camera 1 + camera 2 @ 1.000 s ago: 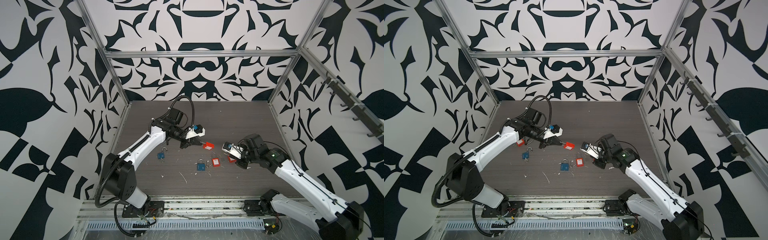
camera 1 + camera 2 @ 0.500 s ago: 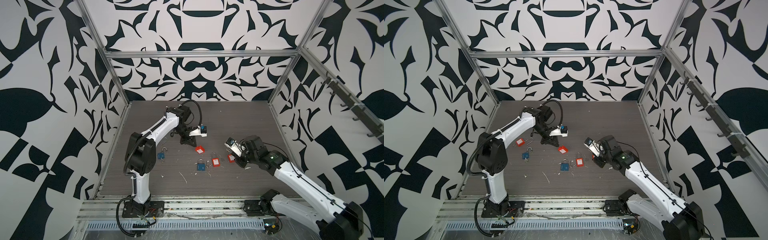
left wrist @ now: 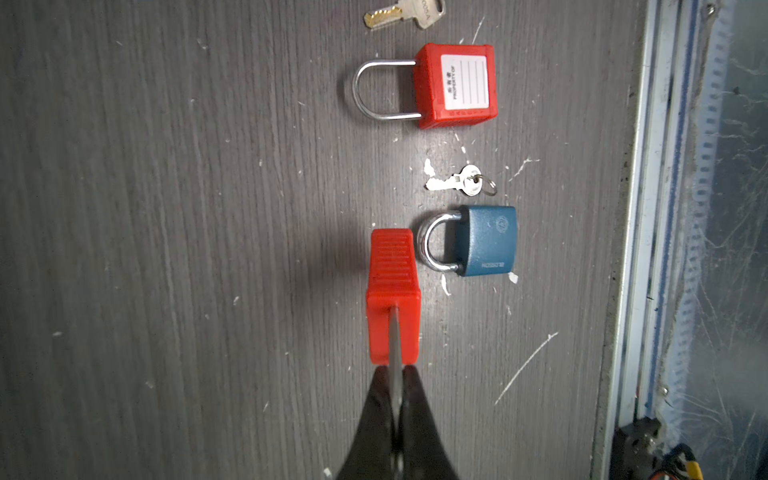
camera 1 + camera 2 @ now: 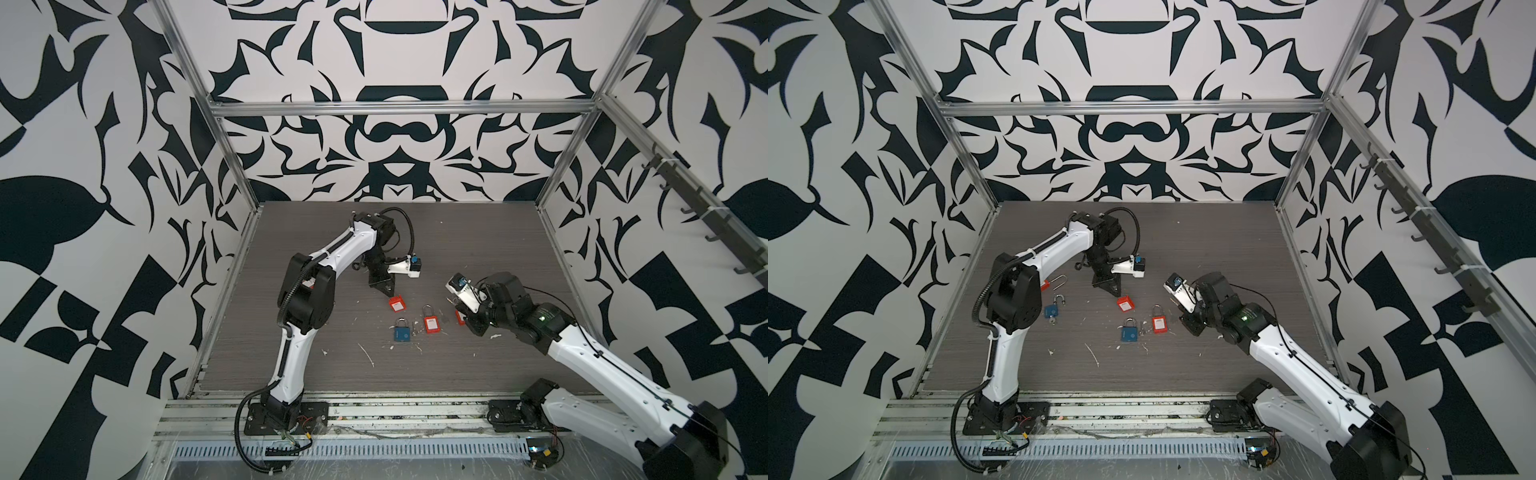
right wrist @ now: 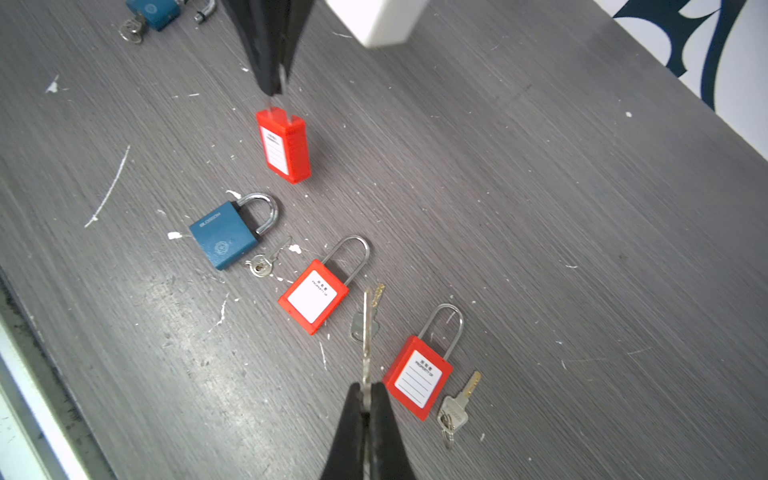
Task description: Lock with the key
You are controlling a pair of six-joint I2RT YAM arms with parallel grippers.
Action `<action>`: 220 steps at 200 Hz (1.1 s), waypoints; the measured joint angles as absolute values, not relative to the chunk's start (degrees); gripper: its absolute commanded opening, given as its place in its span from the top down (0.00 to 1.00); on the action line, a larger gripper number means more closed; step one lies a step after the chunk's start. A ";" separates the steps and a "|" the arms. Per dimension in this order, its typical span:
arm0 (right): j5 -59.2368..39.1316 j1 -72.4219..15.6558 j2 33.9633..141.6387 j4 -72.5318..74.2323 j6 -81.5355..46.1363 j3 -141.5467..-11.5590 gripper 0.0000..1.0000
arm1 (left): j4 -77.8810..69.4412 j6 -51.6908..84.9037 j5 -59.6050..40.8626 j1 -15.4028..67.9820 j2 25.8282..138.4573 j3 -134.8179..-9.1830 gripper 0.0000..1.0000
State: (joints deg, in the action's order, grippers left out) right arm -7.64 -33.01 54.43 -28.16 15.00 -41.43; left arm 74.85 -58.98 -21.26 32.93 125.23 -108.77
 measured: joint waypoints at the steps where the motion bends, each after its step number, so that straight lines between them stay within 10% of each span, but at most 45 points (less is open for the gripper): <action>1: -7.64 -33.06 54.43 -28.14 14.96 -41.41 1.00 | 74.87 -58.94 -21.21 32.95 125.29 -108.84 1.00; 220: -7.35 -34.50 58.19 -24.05 10.11 -38.92 1.00 | 70.28 -52.97 -3.84 40.36 130.87 -115.72 0.85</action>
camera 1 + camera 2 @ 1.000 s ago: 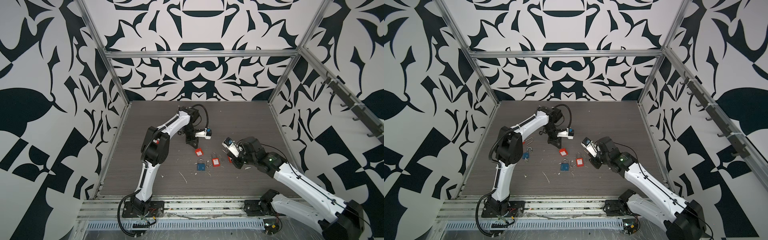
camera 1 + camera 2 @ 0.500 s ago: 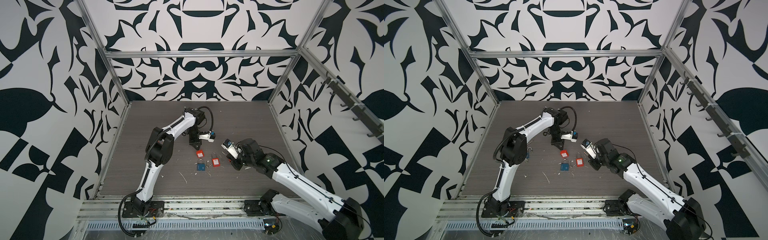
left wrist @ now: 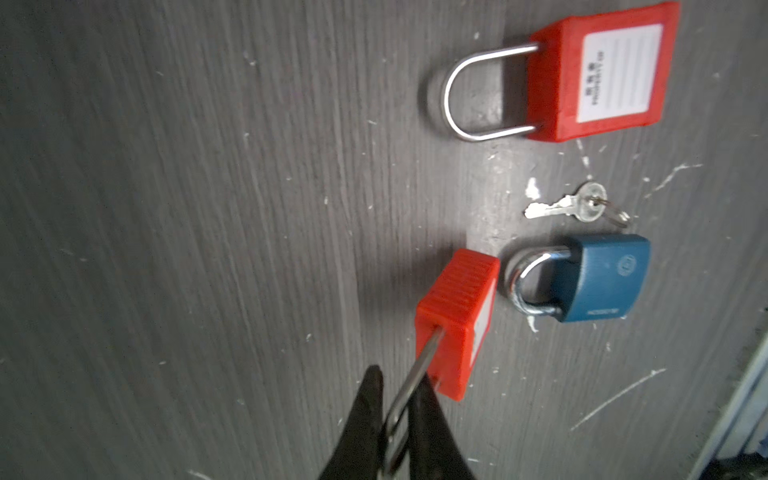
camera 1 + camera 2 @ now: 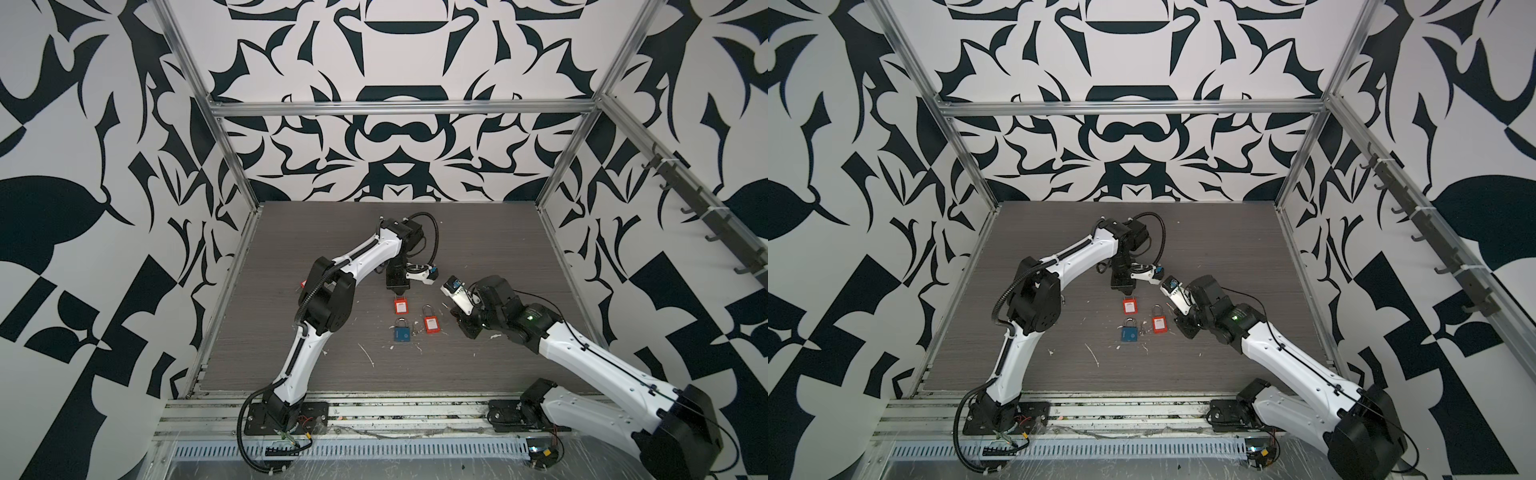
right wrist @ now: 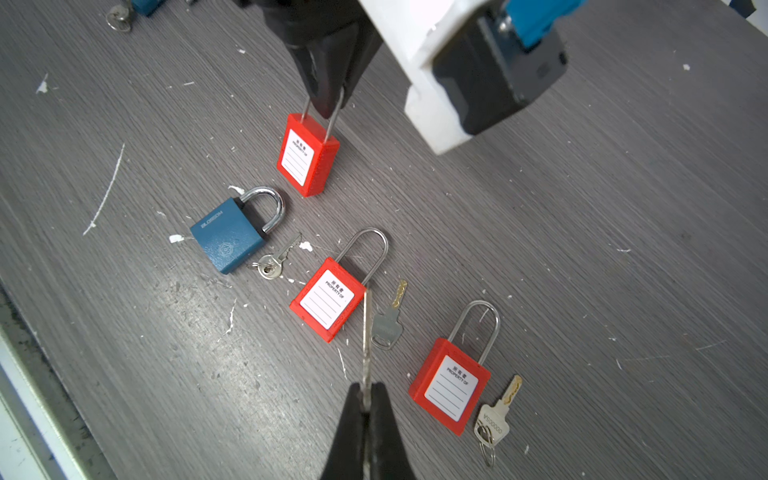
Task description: Lock with the key
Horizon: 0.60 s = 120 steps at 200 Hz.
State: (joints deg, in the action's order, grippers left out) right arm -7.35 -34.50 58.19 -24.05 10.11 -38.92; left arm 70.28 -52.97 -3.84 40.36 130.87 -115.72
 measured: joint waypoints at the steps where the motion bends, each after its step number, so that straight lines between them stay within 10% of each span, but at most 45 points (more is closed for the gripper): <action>1: -7.35 -34.50 58.22 -24.01 10.11 -38.92 1.00 | 70.28 -52.97 -3.79 40.36 130.87 -115.72 0.85; 120: -8.05 -35.22 62.24 -19.55 0.34 -38.92 1.00 | 60.95 -53.82 2.22 40.29 134.23 -114.59 0.73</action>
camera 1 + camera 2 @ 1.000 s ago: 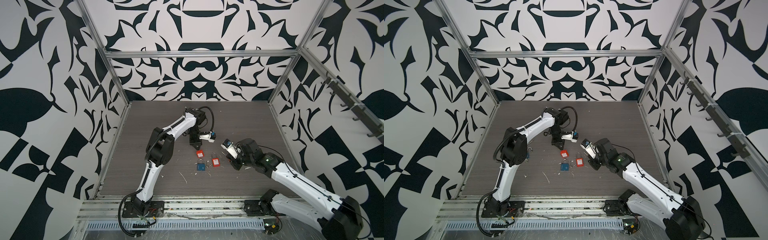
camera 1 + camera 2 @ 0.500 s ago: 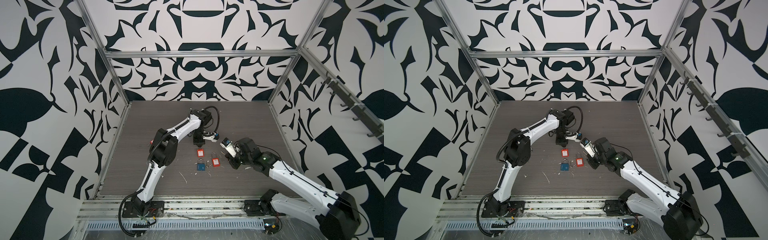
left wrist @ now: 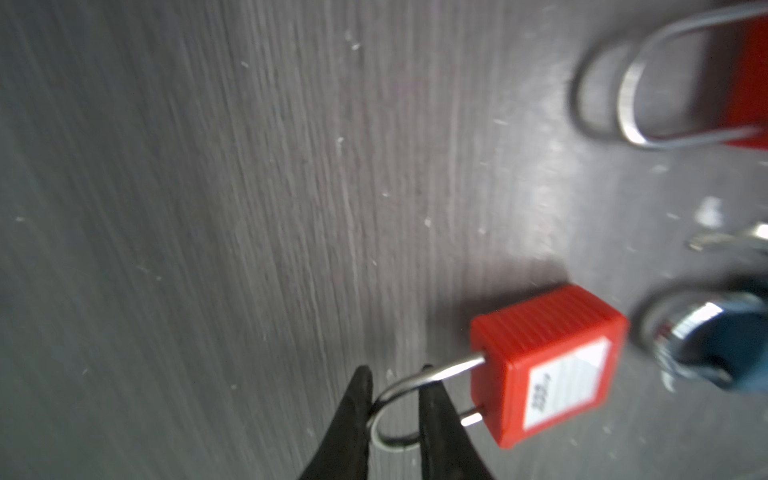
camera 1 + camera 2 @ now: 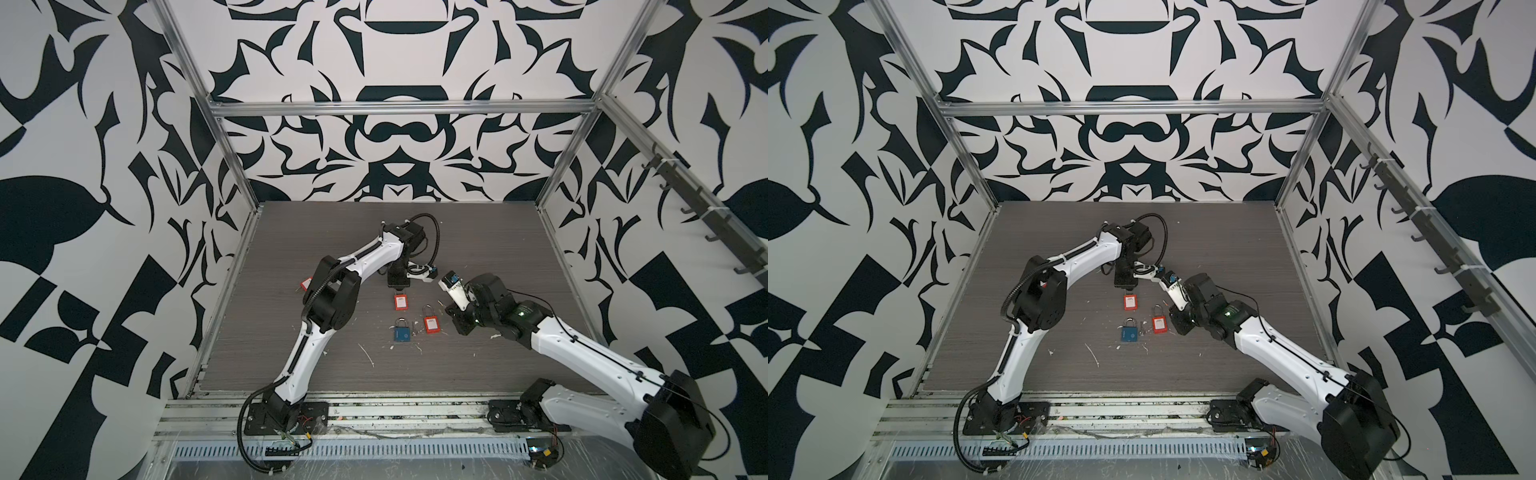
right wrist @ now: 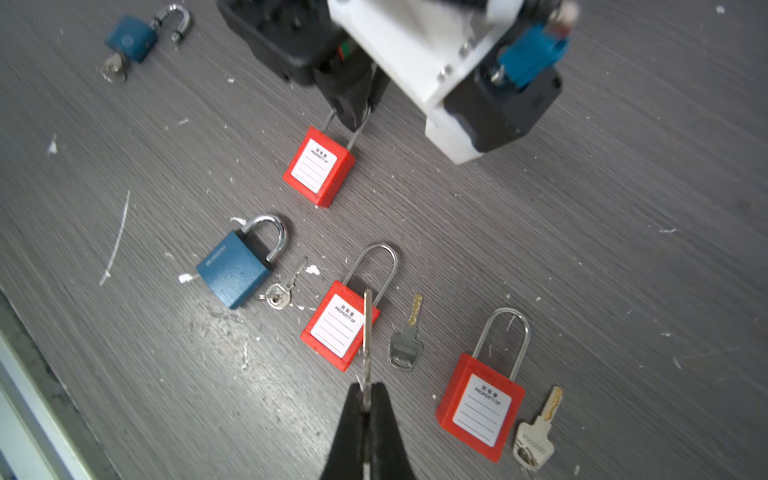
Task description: Lock with the key
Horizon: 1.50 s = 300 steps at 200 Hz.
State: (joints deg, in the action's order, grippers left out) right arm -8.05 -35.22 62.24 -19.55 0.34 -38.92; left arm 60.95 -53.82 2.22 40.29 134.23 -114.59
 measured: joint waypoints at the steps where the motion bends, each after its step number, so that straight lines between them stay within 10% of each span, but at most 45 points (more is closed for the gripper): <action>1: -8.05 -35.24 62.24 -19.53 0.19 -38.92 1.00 | 60.84 -53.82 2.28 40.29 134.30 -114.59 0.72; 47: -9.04 -38.02 63.59 -17.52 -6.37 -38.68 1.00 | 55.40 -53.43 3.38 39.53 134.52 -113.23 0.48; 142: -3.49 -44.10 73.87 -16.12 -22.15 -41.60 1.00 | 37.32 -38.35 -0.30 31.16 109.43 -92.58 0.34; 159: -2.00 -44.18 77.30 -15.62 -24.16 -43.81 1.00 | 31.70 -31.83 -2.90 28.23 101.73 -84.27 0.00; 300: 3.01 -42.04 102.08 -8.80 -29.45 -58.41 0.89 | 17.74 3.22 3.38 19.64 66.70 -52.21 0.01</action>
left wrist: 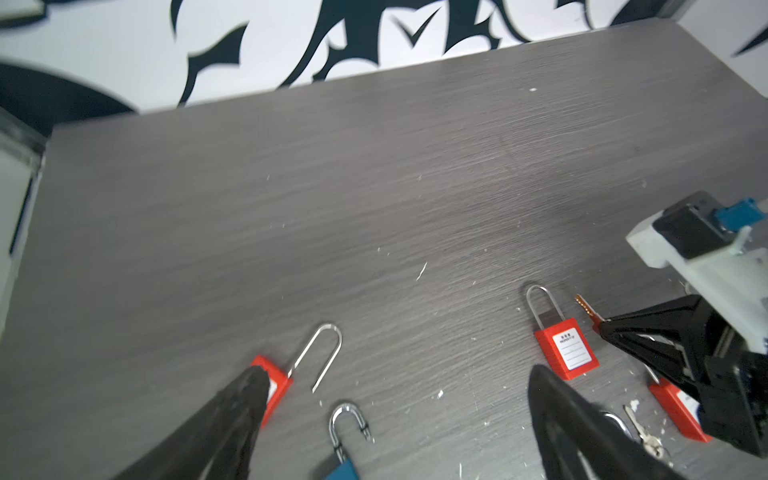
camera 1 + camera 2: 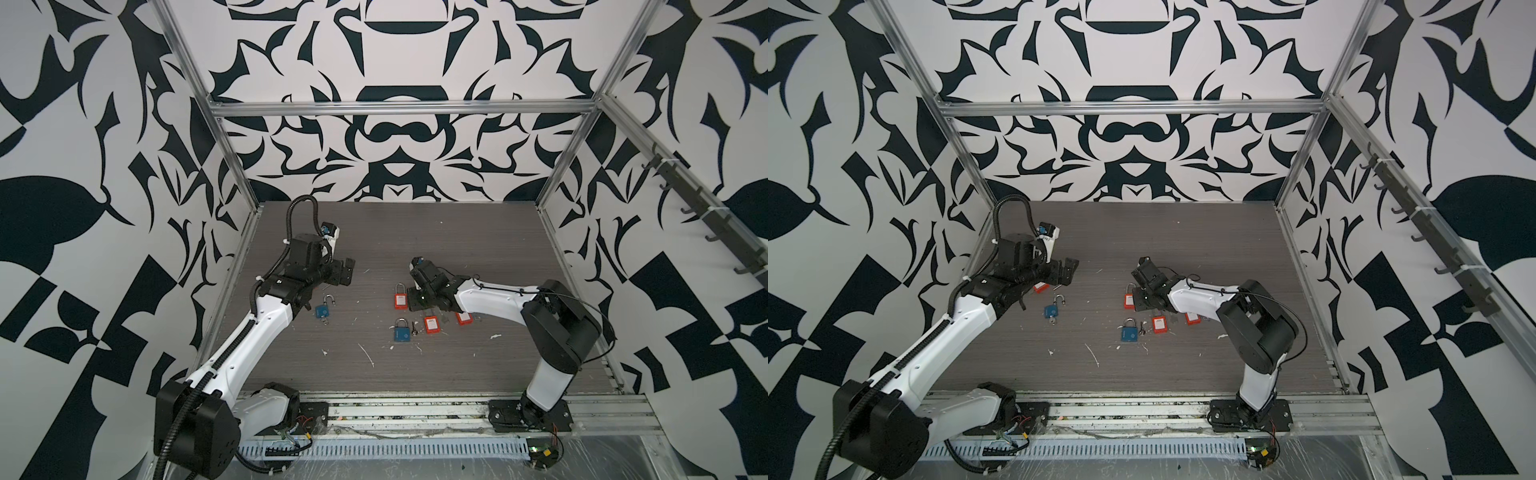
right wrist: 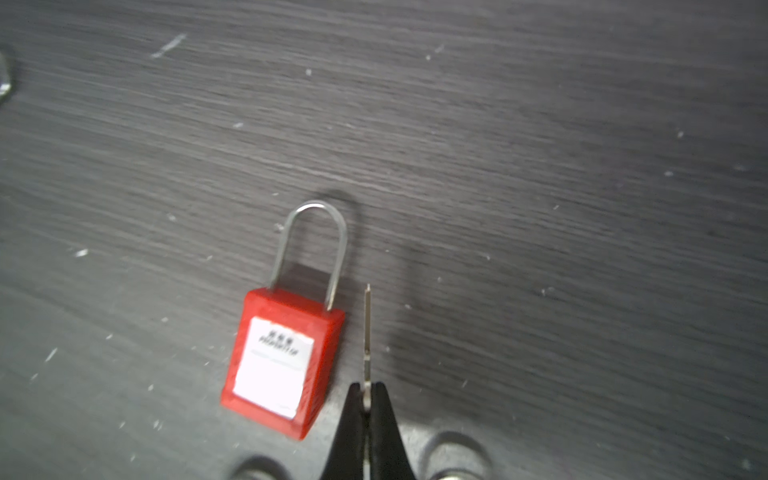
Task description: Lock with the key
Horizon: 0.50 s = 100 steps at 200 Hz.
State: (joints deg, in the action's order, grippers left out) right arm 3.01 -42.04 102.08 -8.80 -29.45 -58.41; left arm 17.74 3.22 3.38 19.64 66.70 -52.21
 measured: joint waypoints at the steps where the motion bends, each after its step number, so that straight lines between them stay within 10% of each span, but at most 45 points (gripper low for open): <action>1: 3.01 -42.04 102.15 -8.78 -29.50 -58.41 0.89 | 17.82 3.38 3.42 19.62 66.72 -52.16 0.01; 43: 2.76 -41.82 103.44 -8.69 -30.39 -58.46 0.68 | 21.78 10.33 4.89 18.76 66.83 -50.41 0.01; 100: 3.73 -41.82 100.73 -9.23 -29.58 -58.67 0.65 | 24.73 17.85 3.01 15.53 66.83 -48.84 0.01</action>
